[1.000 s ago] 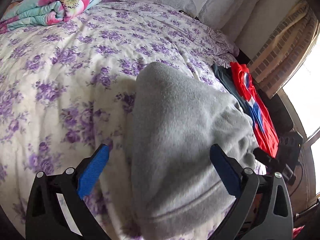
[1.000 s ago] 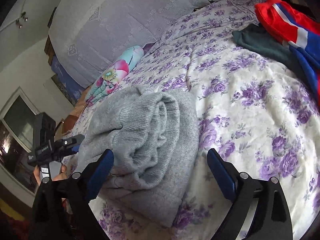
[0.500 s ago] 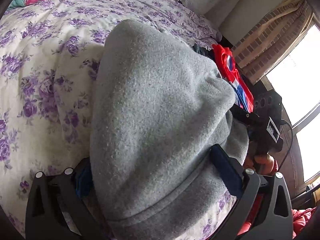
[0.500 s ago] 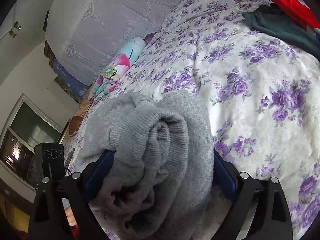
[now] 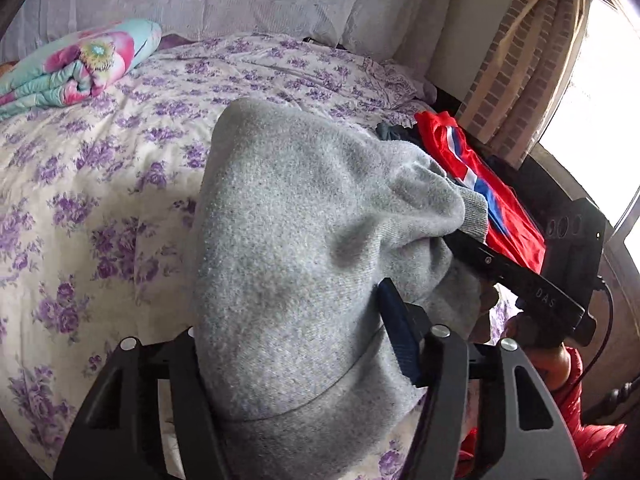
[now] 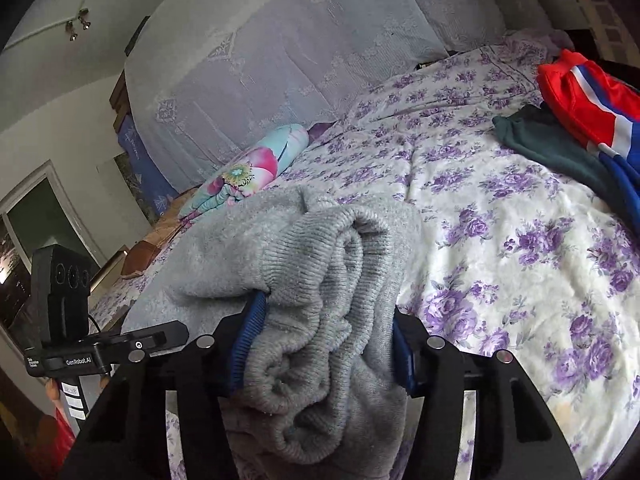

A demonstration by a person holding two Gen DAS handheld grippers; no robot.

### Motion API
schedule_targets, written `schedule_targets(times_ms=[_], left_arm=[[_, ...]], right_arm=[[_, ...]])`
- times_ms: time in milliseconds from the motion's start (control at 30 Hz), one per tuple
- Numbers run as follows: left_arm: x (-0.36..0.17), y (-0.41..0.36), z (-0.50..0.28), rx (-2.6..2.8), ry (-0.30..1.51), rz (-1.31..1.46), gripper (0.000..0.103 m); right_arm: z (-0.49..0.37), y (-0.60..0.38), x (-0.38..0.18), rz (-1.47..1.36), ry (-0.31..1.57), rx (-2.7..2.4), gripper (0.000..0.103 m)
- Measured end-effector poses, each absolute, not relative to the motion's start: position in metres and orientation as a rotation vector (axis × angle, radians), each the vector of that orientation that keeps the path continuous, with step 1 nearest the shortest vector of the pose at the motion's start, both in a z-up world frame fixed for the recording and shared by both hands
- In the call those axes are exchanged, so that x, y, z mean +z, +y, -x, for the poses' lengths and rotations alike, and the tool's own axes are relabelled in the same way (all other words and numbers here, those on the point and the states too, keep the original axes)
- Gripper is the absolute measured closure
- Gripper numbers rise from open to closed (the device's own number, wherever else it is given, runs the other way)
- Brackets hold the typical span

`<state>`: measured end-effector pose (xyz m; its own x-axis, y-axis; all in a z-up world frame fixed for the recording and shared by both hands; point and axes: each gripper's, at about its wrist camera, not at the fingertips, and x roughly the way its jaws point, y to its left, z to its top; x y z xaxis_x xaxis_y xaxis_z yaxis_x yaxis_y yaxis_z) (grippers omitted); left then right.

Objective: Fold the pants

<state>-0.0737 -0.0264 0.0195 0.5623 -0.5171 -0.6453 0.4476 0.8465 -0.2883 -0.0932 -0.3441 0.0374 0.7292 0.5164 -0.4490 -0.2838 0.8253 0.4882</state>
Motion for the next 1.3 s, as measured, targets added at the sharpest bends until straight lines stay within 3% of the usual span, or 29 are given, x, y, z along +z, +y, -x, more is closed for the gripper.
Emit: schedule_targets(times_ms=[133,200,267,433,500,700,967,1300], left_arm=[[-0.001,-0.032,0.049,-0.549,0.88,0.11,0.027],[-0.01,-0.025,0.04,-0.574,0.905,0.169,0.012],[-0.026,-0.02,0.029,-0.614,0.98,0.237,0.004],[-0.032,-0.02,0.027,-0.639,0.985,0.273,0.004],[-0.027,-0.025,0.031,-0.656,0.956,0.249,0.017],[0.008,-0.031,0.049,-0.627,0.864,0.163,0.055],[0.104,-0.033,0.051,-0.623,0.662,0.102,0.057],[0.219,-0.046,-0.071,-0.536,0.52,0.042,0.057]], right_arm=[[0.078,-0.359,0.014,-0.515,0.679,0.467,0.046],[0.077,-0.361,0.009,-0.542,0.681,0.481,0.045],[0.075,-0.361,0.006,-0.545,0.692,0.486,0.039],[0.058,-0.364,-0.005,-0.613,0.752,0.516,0.031],[0.053,-0.364,-0.008,-0.629,0.768,0.528,0.03],[0.069,-0.349,0.019,-0.492,0.678,0.514,0.047],[0.059,-0.352,0.123,-0.4,0.479,0.56,0.049],[-0.074,-0.335,0.225,-0.313,0.3,0.512,0.049]])
